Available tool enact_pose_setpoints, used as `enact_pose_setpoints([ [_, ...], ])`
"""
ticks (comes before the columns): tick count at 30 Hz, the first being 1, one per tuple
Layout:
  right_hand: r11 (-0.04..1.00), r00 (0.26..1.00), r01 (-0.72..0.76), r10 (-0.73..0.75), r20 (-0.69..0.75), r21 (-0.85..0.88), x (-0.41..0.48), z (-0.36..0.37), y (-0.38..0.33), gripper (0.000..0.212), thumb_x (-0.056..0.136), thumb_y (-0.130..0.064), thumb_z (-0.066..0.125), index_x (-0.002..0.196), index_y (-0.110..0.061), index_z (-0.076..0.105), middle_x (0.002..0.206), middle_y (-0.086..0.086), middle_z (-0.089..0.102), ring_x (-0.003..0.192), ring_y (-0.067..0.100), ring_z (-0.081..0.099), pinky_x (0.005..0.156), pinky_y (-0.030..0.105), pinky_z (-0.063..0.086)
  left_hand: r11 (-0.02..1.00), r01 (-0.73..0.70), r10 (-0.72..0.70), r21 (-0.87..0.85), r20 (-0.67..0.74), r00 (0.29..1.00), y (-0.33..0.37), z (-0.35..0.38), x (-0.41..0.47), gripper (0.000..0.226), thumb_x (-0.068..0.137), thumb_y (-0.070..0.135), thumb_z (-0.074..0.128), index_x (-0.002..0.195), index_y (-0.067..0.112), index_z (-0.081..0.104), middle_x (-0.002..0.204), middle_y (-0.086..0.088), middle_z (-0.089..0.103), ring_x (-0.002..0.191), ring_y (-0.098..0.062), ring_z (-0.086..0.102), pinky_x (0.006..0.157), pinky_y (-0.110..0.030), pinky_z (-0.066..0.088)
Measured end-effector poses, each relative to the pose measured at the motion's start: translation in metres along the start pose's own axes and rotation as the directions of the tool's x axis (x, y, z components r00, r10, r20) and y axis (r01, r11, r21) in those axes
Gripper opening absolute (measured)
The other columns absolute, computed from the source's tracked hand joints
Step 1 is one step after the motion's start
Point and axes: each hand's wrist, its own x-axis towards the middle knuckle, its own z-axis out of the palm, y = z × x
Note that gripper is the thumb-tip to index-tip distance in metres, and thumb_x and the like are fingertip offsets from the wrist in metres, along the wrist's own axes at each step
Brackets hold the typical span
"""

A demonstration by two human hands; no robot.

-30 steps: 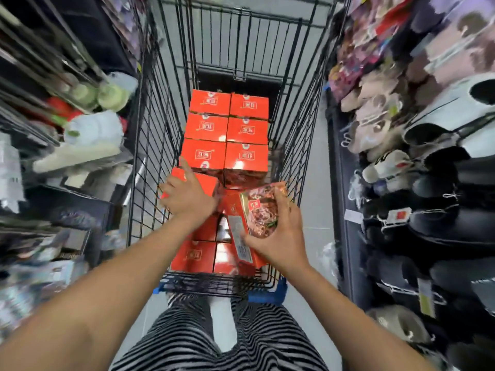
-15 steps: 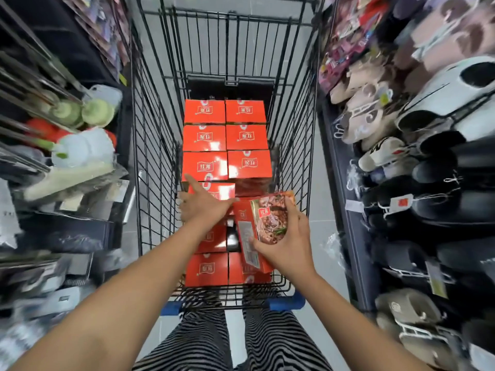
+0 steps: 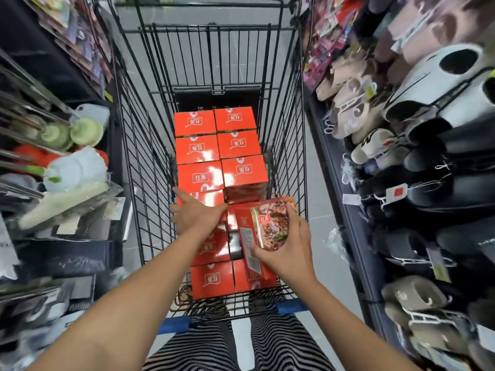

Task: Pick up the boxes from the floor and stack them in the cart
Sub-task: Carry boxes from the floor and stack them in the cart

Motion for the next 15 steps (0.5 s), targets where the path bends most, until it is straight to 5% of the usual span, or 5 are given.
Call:
enact_pose_setpoints([
  [4,1.0,1.0,0.015,-0.015,-0.004,-0.018,0.004,-0.004,-0.002,0.116,0.052,-0.07,0.062,0.149,-0.037,0.007,0.138,0.002,0.031,0.13,0.02,0.034,0.109,0.038,0.036,0.997,0.041,-0.039,0.067,-0.029,0.999,0.003,-0.005,0.003,0.135,0.061,0.08,0.065,0.151,0.017,-0.012,0.156,-0.026,0.009,0.142,-0.045,0.014,0.113,-0.06,0.016],
  [7,0.997,0.997,0.078,-0.079,-0.027,-0.026,0.006,-0.009,-0.007,0.116,0.054,-0.071,0.063,0.15,-0.036,0.008,0.139,0.003,0.032,0.132,0.02,0.033,0.111,0.035,0.033,0.956,-0.286,0.268,-0.059,-0.208,0.941,0.019,-0.022,-0.009,0.113,0.073,0.08,0.05,0.153,0.012,0.006,0.157,-0.021,0.016,0.144,-0.038,0.016,0.116,-0.052,0.017],
  [10,0.985,0.982,0.166,-0.169,-0.08,-0.052,0.01,-0.013,-0.013,0.119,0.057,-0.071,0.069,0.151,-0.036,0.005,0.138,0.004,0.036,0.131,0.021,0.034,0.11,0.038,0.033,0.856,-0.459,0.509,-0.238,0.228,0.83,0.043,-0.048,-0.025,0.117,0.06,0.09,0.052,0.151,0.025,0.017,0.154,-0.008,0.031,0.137,-0.028,0.035,0.112,-0.05,0.03],
  [12,0.971,0.966,0.224,-0.232,-0.114,-0.077,0.013,-0.016,-0.018,0.122,0.058,-0.069,0.073,0.152,-0.035,0.003,0.138,0.006,0.039,0.13,0.022,0.037,0.107,0.042,0.037,0.852,-0.503,0.497,-0.147,0.531,0.686,0.059,-0.06,-0.035,0.122,0.045,0.094,0.056,0.147,0.035,0.026,0.152,-0.002,0.036,0.132,-0.024,0.041,0.109,-0.049,0.034],
  [15,0.946,0.94,0.298,-0.314,-0.132,-0.124,0.016,-0.023,-0.024,0.122,0.059,-0.067,0.073,0.152,-0.033,0.003,0.137,0.009,0.04,0.13,0.026,0.038,0.102,0.046,0.039,0.798,-0.603,0.476,0.006,0.607,0.636,0.072,-0.062,-0.04,0.111,0.052,0.075,0.074,0.146,0.037,0.028,0.148,0.0,0.04,0.129,-0.023,0.045,0.108,-0.043,0.037],
])
